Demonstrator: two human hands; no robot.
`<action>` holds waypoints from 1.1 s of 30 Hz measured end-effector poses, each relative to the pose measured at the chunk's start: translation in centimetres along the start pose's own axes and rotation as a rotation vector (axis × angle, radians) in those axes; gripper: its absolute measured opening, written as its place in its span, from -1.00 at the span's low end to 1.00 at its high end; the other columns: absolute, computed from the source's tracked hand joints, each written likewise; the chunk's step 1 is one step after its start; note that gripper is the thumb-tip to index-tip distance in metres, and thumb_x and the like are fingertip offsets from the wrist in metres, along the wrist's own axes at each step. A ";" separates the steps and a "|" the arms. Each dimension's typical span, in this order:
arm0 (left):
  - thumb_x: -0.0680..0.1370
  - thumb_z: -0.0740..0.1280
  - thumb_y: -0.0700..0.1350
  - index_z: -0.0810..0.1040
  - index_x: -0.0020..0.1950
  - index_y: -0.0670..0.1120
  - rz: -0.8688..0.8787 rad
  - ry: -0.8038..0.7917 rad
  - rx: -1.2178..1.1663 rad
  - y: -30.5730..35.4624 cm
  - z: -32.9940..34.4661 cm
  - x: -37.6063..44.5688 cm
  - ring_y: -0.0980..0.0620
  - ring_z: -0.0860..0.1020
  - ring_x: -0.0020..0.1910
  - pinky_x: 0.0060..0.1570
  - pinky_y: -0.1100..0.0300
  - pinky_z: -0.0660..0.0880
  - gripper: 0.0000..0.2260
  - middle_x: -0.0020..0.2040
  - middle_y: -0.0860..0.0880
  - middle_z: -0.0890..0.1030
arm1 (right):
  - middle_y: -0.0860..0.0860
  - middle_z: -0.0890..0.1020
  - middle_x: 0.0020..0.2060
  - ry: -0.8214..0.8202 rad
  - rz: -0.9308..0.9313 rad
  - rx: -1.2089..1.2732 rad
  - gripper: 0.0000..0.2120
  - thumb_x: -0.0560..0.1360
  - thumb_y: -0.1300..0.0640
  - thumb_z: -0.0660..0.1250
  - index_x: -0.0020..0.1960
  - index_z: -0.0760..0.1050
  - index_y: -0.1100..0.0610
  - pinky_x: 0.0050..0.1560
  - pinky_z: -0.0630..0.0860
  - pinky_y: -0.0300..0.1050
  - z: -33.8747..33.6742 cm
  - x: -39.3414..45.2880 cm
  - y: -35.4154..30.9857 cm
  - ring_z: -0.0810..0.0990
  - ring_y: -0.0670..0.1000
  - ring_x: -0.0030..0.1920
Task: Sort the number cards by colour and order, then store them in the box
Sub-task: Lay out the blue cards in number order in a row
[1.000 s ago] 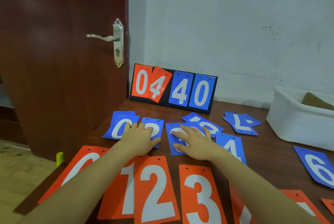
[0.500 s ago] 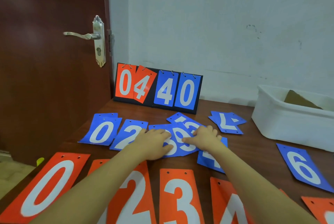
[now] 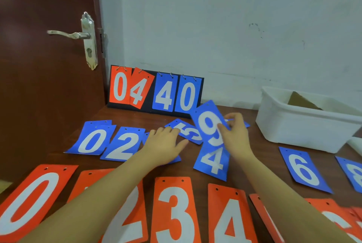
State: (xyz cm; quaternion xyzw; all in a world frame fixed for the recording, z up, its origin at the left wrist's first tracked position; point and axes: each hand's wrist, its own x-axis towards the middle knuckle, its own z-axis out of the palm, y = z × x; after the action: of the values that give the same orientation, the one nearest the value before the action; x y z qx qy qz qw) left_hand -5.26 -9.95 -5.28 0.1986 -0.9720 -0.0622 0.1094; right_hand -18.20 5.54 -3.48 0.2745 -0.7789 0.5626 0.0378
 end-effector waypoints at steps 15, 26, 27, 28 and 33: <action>0.56 0.08 0.21 0.36 0.33 0.11 0.176 -0.207 0.060 3.5 1.0 0.2 -0.03 0.33 0.28 0.31 -0.03 0.10 -0.60 0.35 0.02 0.38 | 0.03 0.55 -0.13 -0.131 0.214 -0.495 -0.75 0.50 0.28 0.15 0.11 0.44 0.04 0.00 0.46 -0.02 -5.2 -0.5 4.0 0.53 0.04 -0.21; 0.58 0.04 0.17 0.30 0.38 -0.01 -0.147 0.005 0.052 1.5 2.2 5.0 -0.09 0.26 0.35 0.32 -0.04 0.14 -0.57 0.39 -0.06 0.32 | 0.08 0.40 0.19 -0.117 0.000 -0.876 -0.73 0.53 -0.02 0.19 0.17 0.45 0.03 0.19 0.25 0.05 -1.5 1.8 2.5 0.36 0.16 0.20; 0.59 0.03 0.17 0.29 0.38 -0.02 -0.190 0.001 0.058 1.1 2.3 5.5 -0.11 0.27 0.34 0.31 -0.04 0.15 -0.56 0.39 -0.08 0.32 | 0.08 0.44 0.15 -0.165 0.005 -0.795 -0.73 0.53 -0.05 0.19 0.14 0.49 0.05 0.21 0.24 0.06 -0.1 2.5 2.0 0.38 0.16 0.20; 0.59 0.02 0.17 0.27 0.39 -0.03 -0.224 -0.002 0.059 0.7 2.4 6.1 -0.12 0.28 0.33 0.31 -0.04 0.16 -0.55 0.37 -0.10 0.33 | 0.08 0.47 0.13 -0.215 0.001 -0.756 -0.71 0.52 -0.09 0.20 0.11 0.51 0.06 0.22 0.23 0.08 1.4 3.1 1.6 0.39 0.15 0.21; 0.59 0.03 0.14 0.26 0.39 -0.02 -0.250 -0.097 0.069 -1.0 3.3 7.7 -0.12 0.32 0.31 0.29 -0.03 0.16 -0.57 0.35 -0.10 0.36 | 0.13 0.37 0.28 -0.377 0.156 -0.809 -0.40 0.38 -0.31 0.30 0.18 0.43 0.14 0.32 0.18 0.10 7.2 5.1 1.8 0.29 0.19 0.32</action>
State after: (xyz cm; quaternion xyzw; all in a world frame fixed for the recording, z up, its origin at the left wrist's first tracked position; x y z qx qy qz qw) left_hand -12.57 -13.73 -7.20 0.3185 -0.9454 -0.0514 0.0469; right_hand -21.60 -2.55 -5.78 0.2758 -0.9478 0.1542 -0.0429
